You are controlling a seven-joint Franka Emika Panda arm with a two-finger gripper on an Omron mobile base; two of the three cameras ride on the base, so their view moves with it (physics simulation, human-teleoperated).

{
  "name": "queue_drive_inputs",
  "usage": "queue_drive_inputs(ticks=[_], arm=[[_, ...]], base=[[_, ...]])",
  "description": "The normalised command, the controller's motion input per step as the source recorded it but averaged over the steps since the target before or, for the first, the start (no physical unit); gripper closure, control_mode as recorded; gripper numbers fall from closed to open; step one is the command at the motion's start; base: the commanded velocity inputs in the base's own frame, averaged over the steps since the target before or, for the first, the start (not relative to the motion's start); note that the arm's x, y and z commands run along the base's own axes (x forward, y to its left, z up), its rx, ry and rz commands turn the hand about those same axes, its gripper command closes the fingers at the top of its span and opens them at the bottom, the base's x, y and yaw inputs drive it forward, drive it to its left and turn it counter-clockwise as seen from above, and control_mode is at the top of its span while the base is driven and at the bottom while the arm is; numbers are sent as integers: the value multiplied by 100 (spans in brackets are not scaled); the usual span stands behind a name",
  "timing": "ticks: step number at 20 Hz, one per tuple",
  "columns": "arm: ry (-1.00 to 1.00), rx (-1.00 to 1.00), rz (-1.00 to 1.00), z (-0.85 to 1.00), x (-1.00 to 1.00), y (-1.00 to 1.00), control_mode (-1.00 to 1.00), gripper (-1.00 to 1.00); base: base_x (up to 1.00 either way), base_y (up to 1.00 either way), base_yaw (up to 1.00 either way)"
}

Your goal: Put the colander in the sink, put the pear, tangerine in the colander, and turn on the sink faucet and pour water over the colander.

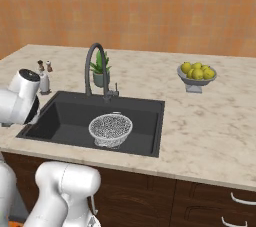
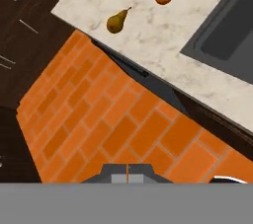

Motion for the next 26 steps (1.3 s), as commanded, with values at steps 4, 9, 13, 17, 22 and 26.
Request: queue_drive_inputs(ticks=[4, 9, 13, 17, 22, 26], arm=[[30, -19, 0, 7, -2, 100, -100, 100], [8, -23, -3, 0, -36, 91, -100, 100], [-2, -23, -3, -2, -30, 83, -100, 100], [-3, -19, 0, -6, -4, 72, -100, 100], [-2, -16, -1, -9, 2, 27, -100, 100], [0, -13, -2, -13, 2, 13, -100, -100]], base=[[0, 0, 0], [0, 0, 0], [0, 0, 0], [0, 0, 0], [0, 0, 0], [0, 0, 0]])
